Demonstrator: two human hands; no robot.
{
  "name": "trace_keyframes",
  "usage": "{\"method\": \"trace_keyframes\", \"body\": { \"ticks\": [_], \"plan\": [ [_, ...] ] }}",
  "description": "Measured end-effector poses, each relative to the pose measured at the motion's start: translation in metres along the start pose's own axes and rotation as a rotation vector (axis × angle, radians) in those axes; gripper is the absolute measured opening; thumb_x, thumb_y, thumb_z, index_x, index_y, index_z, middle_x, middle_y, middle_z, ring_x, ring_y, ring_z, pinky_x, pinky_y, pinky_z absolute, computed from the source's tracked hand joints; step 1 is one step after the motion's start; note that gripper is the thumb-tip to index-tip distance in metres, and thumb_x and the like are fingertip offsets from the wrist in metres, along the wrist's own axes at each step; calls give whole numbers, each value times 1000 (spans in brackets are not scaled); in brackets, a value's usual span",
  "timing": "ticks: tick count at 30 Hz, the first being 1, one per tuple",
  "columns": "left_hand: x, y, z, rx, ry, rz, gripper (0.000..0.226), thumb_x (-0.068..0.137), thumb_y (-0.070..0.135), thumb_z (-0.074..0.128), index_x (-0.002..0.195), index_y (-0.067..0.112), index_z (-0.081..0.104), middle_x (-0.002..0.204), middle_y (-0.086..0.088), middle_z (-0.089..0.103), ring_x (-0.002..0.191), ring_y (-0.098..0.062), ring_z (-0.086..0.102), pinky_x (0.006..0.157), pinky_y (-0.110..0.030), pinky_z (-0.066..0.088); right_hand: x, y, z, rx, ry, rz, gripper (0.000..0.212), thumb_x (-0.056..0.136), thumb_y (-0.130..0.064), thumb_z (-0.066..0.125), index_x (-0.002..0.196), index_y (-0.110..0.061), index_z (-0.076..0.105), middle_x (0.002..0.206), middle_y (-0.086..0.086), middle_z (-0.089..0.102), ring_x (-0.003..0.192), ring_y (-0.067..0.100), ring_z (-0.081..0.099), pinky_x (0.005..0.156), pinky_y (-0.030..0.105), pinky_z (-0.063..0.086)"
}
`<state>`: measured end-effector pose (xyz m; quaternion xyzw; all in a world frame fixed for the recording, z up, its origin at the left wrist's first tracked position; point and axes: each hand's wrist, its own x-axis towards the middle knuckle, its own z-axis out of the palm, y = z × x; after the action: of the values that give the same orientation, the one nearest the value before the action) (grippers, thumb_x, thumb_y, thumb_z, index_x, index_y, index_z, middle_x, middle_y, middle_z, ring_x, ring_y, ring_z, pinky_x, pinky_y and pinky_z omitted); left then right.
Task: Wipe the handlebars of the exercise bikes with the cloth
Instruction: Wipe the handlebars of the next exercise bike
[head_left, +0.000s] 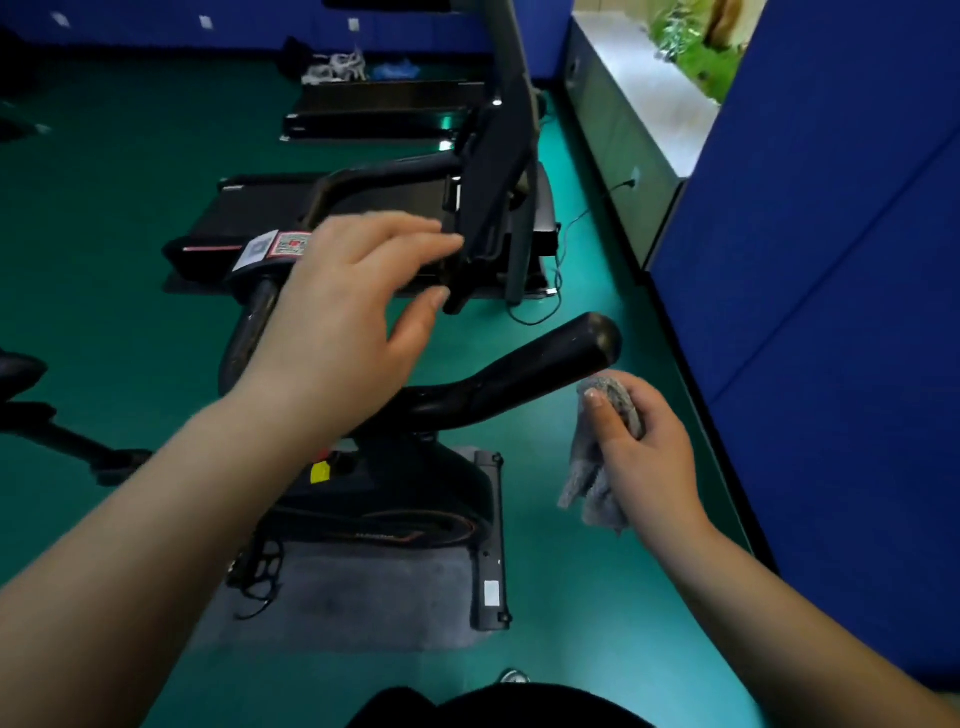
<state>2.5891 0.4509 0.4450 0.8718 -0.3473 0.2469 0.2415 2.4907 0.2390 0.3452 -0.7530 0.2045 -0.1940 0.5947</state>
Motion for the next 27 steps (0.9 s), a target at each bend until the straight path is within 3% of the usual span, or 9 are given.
{"method": "trace_keyframes", "body": {
  "ticks": [4, 8, 11, 16, 20, 23, 27],
  "plan": [
    [38, -5, -9, -10, 8, 126, 40, 90, 24, 57, 130, 17, 57, 134, -1, 53, 123, -24, 45, 107, -23, 24, -5, -17, -10, -6, 39, -16, 13, 92, -27, 61, 97, -38, 65, 101, -10, 66, 95, 9, 62, 89, 37, 52],
    [73, -8, -10, -29, -17, 291, 44, 92, 31, 53, 134, 18, 52, 139, 0, 49, 128, -23, 40, 108, -20, 18, -13, -37, -14, 29, 109, -41, 17, 93, -25, 59, 103, -36, 67, 104, -16, 66, 95, 1, 61, 81, 20, 49],
    [94, -13, -4, -37, -80, 467, 41, 92, 38, 49, 127, 18, 59, 133, 1, 54, 124, -25, 44, 109, -28, 23, -22, -52, -12, 37, 213, -69, 18, 94, -25, 58, 104, -36, 66, 104, -22, 65, 95, -2, 61, 78, 15, 49],
    [106, -29, 21, -118, -166, 687, 30, 91, 36, 53, 105, 20, 73, 113, 4, 68, 109, -28, 55, 96, -45, 42, -39, -75, 6, 3, 463, -99, 17, 93, -30, 59, 108, -34, 66, 105, -20, 65, 95, 1, 61, 75, 13, 46],
    [111, -45, 31, -182, -189, 741, 29, 90, 36, 52, 103, 22, 73, 108, 7, 69, 100, -27, 53, 90, -45, 44, -54, -98, 28, -47, 673, -122, 24, 86, -39, 56, 109, -39, 64, 103, -21, 66, 93, 2, 63, 76, 23, 49],
    [113, -54, 33, -250, -217, 768, 35, 90, 38, 47, 108, 22, 71, 111, 9, 68, 103, -28, 49, 89, -43, 44, -58, -113, 50, -236, 775, -238, 26, 87, -38, 59, 112, -40, 62, 102, -13, 62, 91, 0, 60, 80, 16, 46],
    [112, -59, 39, -318, -201, 792, 33, 90, 35, 48, 111, 21, 70, 112, 8, 67, 105, -29, 47, 91, -40, 42, -55, -106, 81, -539, 774, -261, 36, 84, -28, 66, 120, -29, 62, 96, -2, 43, 93, 0, 46, 82, 3, 32]
  ]
}}
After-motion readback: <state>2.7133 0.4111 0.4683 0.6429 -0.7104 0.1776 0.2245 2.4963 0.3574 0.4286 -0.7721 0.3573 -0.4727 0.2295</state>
